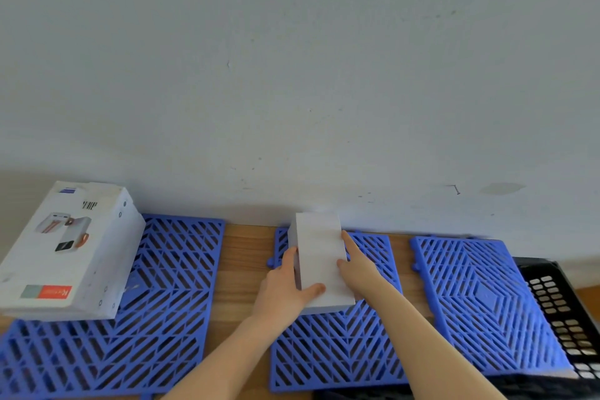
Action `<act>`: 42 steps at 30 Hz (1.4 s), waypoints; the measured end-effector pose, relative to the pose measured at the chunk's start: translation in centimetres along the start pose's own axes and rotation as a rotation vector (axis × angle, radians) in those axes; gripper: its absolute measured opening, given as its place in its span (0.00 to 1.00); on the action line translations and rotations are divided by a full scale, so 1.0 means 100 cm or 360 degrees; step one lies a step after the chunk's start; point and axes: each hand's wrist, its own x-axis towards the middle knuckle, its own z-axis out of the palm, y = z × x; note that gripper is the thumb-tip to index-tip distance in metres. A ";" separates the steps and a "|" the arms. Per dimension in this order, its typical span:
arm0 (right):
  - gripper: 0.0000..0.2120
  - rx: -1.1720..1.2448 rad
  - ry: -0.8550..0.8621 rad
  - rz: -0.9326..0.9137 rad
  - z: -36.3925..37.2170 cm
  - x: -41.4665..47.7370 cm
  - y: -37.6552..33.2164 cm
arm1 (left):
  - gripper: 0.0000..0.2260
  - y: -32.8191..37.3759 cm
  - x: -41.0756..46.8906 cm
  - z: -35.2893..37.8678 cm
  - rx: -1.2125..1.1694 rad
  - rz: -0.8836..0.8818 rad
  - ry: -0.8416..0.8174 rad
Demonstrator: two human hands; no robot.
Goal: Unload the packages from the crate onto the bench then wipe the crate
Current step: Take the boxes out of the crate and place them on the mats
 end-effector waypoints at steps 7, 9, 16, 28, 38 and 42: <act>0.31 0.0204 -0.0077 0.0002 -0.004 -0.008 -0.001 | 0.40 -0.001 -0.004 -0.003 0.0201 0.0035 0.0004; 0.31 0.0147 -0.0077 -0.0011 -0.005 -0.010 -0.004 | 0.39 0.001 -0.005 -0.005 0.0210 0.0039 -0.0003; 0.27 0.0188 0.0164 -0.0170 -0.039 -0.033 -0.011 | 0.29 0.030 -0.014 -0.023 0.0242 0.0137 0.0266; 0.15 0.0390 0.0682 -0.0498 -0.130 -0.171 0.065 | 0.18 0.164 -0.111 0.002 0.0097 0.0747 0.0576; 0.13 0.0404 0.0983 -0.0481 -0.188 -0.291 0.246 | 0.14 0.238 -0.239 0.152 0.0093 0.0994 0.0540; 0.15 0.0316 0.0970 -0.0382 -0.193 -0.310 0.314 | 0.17 0.241 -0.254 0.220 0.0212 0.0951 0.0313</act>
